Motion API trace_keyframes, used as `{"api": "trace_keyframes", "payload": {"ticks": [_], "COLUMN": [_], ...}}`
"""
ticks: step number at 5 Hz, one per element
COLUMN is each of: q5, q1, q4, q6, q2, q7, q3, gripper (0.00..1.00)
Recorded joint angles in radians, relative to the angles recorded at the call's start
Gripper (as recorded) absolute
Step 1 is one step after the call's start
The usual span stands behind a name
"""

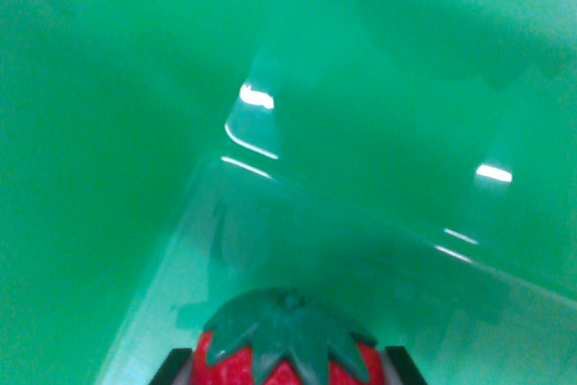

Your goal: Pick fruit

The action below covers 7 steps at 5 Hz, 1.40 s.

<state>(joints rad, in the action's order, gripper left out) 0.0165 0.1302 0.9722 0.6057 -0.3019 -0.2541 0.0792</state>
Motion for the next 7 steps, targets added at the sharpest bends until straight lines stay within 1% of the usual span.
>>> {"api": "trace_keyframes", "payload": {"ticks": [1,2,3,4,5,6,7], "q5": [0.0012,0.0012,0.0025,0.0025,0.0040,0.0040,0.0055], "q1": [-0.0007,-0.0007,-0.0015,-0.0015,-0.0023,-0.0023,-0.0032], "q4": [0.018,0.018,0.037,0.037,0.058,0.058,0.080], "q6": [0.036,0.036,0.076,0.076,0.119,0.119,0.165], "q2": [0.019,0.019,0.039,0.039,0.062,0.062,0.085], "q7": [0.000,0.000,0.000,0.000,0.000,0.000,0.000], "q3": [0.000,0.000,0.001,0.001,0.001,0.001,0.002], "gripper": [1.00,1.00,1.00,1.00,1.00,1.00,1.00]}}
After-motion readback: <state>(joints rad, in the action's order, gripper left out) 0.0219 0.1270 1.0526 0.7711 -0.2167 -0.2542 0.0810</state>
